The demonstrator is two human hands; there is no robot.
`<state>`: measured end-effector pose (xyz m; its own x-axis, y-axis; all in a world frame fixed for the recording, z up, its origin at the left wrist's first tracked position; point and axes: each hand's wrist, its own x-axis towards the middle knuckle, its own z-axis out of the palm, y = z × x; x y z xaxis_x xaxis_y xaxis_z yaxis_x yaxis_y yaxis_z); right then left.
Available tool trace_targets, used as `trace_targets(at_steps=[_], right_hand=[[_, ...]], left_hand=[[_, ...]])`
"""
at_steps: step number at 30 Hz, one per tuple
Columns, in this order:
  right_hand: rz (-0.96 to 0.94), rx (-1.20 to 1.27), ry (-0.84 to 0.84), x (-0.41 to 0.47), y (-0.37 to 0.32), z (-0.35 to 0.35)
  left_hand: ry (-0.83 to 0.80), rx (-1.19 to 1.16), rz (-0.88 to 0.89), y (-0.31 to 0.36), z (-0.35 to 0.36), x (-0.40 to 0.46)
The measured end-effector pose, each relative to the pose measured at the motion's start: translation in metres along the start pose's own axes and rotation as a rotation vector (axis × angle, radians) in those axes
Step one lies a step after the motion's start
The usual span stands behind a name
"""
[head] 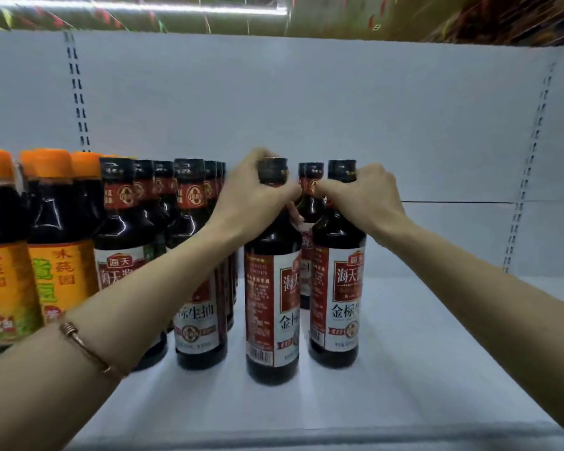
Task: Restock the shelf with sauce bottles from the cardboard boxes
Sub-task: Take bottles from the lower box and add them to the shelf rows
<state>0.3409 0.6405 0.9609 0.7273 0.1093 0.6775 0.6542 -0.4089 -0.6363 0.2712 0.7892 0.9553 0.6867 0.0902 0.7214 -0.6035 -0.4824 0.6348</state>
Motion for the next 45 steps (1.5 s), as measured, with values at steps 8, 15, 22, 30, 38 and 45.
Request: trace_targets(at_steps=[8, 15, 22, 30, 38, 45], right_hand=[[-0.076, -0.076, 0.056, -0.011, 0.004, 0.011], [-0.036, -0.001, -0.043, -0.027, 0.010, 0.010], [0.055, 0.132, -0.192, -0.049, 0.019, 0.007], [0.193, 0.066, -0.297, -0.067, 0.018, -0.006], [0.229, -0.021, -0.365, -0.065, 0.007, -0.009], [0.237, -0.078, -0.362, -0.055, 0.008, 0.003]], left_hand=[[0.174, 0.392, 0.268, -0.004, -0.002, -0.002], [0.111, 0.462, 0.180, -0.002, -0.005, -0.016], [-0.024, 0.577, 0.082, -0.005, -0.001, -0.073], [-0.044, 0.374, -0.092, -0.024, 0.009, -0.122], [-0.098, 0.329, -0.232, -0.010, 0.010, -0.113], [-0.098, 0.308, -0.253, -0.016, 0.008, -0.104]])
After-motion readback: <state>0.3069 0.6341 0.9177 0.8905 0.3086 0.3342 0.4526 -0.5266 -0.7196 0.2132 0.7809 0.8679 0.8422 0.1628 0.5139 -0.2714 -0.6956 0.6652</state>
